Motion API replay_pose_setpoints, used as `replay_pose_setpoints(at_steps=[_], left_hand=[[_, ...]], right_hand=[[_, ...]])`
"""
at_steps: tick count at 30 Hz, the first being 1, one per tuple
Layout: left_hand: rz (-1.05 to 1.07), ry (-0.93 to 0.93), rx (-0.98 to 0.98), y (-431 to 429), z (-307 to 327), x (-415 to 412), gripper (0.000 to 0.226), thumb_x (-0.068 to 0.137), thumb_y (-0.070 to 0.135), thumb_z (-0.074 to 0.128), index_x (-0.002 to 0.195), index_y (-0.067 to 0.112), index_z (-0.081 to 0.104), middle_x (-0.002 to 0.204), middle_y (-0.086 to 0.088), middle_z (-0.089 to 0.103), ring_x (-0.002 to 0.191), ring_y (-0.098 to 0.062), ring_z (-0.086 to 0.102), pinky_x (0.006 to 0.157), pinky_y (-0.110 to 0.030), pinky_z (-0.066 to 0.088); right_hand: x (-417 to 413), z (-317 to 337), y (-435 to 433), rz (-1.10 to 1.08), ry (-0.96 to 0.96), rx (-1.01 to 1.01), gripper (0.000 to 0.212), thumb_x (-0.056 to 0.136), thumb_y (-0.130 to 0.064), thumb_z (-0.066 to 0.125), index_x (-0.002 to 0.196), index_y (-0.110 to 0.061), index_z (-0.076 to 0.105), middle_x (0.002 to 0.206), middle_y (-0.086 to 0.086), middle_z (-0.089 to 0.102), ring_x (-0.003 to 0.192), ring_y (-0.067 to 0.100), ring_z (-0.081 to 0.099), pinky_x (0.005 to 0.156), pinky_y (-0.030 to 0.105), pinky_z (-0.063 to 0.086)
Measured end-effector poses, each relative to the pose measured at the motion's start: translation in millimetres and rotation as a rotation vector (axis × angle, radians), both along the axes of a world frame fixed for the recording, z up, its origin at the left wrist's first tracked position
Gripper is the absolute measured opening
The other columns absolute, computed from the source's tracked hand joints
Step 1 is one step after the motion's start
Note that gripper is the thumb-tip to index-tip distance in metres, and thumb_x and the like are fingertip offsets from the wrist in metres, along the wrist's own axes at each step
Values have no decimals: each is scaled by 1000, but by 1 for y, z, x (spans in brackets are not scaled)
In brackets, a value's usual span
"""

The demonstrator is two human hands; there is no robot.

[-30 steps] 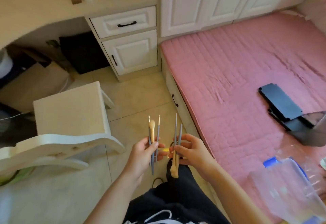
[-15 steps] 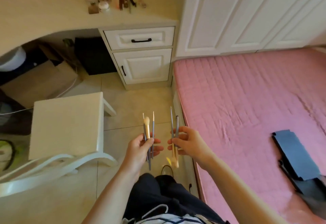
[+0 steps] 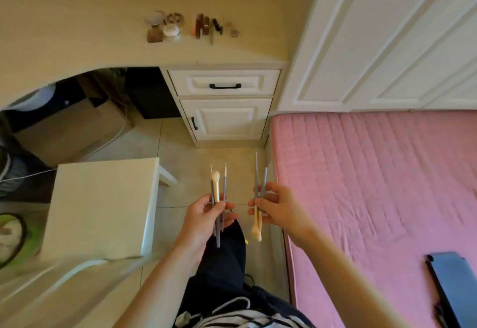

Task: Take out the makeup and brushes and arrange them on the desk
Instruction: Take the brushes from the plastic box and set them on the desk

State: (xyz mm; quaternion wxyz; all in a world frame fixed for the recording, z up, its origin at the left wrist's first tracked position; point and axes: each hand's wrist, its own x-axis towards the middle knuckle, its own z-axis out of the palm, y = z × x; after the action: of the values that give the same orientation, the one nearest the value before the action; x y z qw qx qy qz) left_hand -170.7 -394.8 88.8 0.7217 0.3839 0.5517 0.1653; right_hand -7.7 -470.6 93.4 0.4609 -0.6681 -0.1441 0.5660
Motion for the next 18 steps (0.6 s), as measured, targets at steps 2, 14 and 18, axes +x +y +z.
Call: replay_pose_setpoints(at_steps=[2,14,18], left_hand=[[-14,-3,13,31,2,15,15,97,8,52,108,5,61,92,-12,74,81,-29,73,68,-33,59],[-60,-3,48,211,18,90,15,97,10,52,108,10,62,88,-8,75,81,-27,73,65,-29,58],[-62,-14,34,243,17,112,15,97,9,52,109,8,62,89,-9,75,82,-29,73,66,-30,58]], right_hand=[[12,3,28,13,-17,5,19,91,3,54,109,-6,56,90,15,71,77,24,72,68,33,59],[82,19,196,-29,-36,55,21,90,1,57,108,-10,57,90,13,72,77,23,72,65,29,57],[105,19,229,-70,-14,60,21,90,3,56,109,-7,54,88,14,71,74,23,72,63,29,57]])
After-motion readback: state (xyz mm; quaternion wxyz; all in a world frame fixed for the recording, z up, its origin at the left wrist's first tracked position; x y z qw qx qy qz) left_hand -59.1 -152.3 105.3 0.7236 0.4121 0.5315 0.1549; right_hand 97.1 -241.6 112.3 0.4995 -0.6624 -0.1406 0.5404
